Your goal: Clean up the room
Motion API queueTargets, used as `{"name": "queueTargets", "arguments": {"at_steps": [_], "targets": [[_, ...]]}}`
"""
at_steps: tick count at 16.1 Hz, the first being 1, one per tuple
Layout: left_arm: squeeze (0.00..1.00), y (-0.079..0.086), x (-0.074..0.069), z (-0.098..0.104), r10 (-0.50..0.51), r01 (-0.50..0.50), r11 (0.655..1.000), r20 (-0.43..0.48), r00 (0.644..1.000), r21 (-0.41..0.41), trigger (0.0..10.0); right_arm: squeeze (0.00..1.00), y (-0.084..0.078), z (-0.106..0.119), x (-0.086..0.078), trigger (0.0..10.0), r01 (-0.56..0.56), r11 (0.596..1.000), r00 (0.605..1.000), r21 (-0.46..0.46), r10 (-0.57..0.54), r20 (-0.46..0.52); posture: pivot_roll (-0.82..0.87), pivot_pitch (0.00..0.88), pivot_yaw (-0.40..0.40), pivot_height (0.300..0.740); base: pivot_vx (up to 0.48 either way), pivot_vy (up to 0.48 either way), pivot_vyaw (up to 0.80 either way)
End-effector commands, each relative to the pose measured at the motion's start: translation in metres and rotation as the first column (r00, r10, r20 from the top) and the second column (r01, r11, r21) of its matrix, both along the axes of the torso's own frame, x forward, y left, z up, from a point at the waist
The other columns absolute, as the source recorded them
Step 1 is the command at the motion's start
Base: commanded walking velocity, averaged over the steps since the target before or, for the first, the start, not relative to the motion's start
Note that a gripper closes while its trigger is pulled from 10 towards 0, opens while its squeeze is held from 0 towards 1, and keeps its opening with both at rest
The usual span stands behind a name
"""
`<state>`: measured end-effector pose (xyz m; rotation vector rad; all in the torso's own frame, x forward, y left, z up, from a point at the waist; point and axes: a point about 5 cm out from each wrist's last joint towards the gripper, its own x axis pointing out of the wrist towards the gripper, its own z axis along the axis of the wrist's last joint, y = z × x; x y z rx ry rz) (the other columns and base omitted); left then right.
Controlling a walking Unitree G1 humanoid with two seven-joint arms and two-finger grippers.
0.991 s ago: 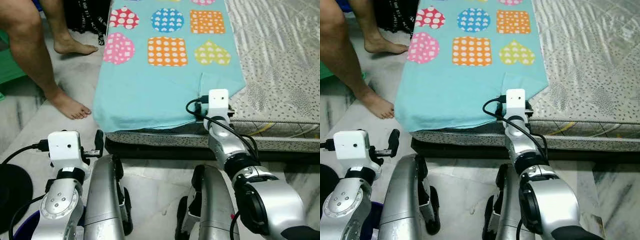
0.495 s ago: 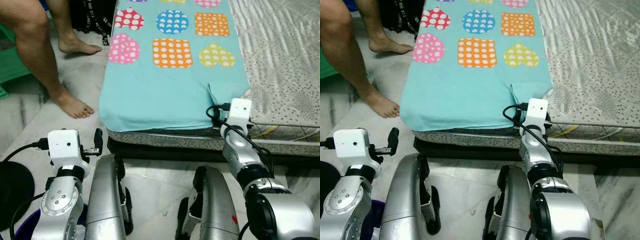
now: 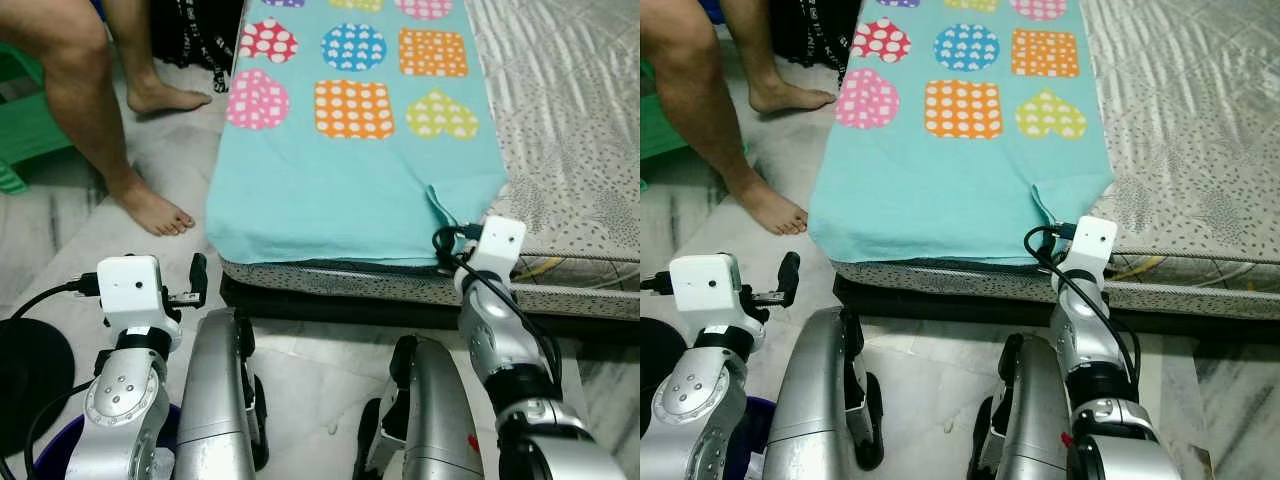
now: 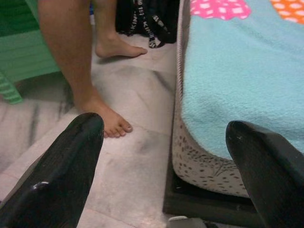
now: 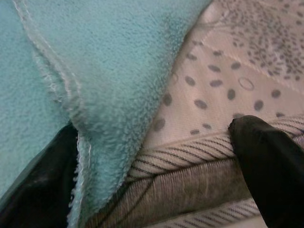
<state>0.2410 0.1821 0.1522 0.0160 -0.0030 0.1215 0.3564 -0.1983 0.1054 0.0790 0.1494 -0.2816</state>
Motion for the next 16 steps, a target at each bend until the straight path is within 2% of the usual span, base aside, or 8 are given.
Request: {"name": "queueTargets", "arguments": {"at_steps": [1,4,7,12,16], "targets": [[0.0,-0.001,-0.002,-0.007,-0.007,0.006,0.999,-0.029,1.0,-0.032,10.0,0.0,-0.007,-0.032,-0.018,10.0,0.034,0.998,0.99,0.047,-0.028,-0.141,0.2,0.275,-0.042,0.519,0.0,0.0,0.0],[0.0,-0.002,0.003,-0.011,-0.018,0.014,0.997,-0.045,0.999,-0.079,10.0,0.0,-0.011,-0.033,-0.025,10.0,0.044,0.995,0.987,0.089,-0.03,-0.157,0.17,0.266,-0.024,0.519,0.0,0.0,0.0],[0.0,-0.005,0.01,-0.01,-0.038,0.035,0.996,-0.038,0.999,-0.083,10.0,0.0,-0.015,-0.03,-0.029,10.0,0.073,0.992,0.988,0.105,-0.057,-0.146,0.15,0.262,-0.012,0.519,0.0,0.0,0.0],[0.0,-0.008,0.015,-0.01,-0.049,0.046,0.994,-0.034,0.998,-0.099,10.0,0.0,-0.042,-0.021,-0.031,10.0,0.198,0.964,0.978,0.178,-0.183,-0.095,0.14,0.255,-0.009,0.519,0.0,0.0,0.0],[0.0,-0.007,0.016,-0.011,-0.044,0.04,0.993,-0.033,0.998,-0.11,10.0,0.0,-0.047,-0.024,-0.035,10.0,0.232,0.952,0.971,0.199,-0.214,-0.105,0.14,0.249,-0.012,0.519,0.0,0.0,0.0]]}}
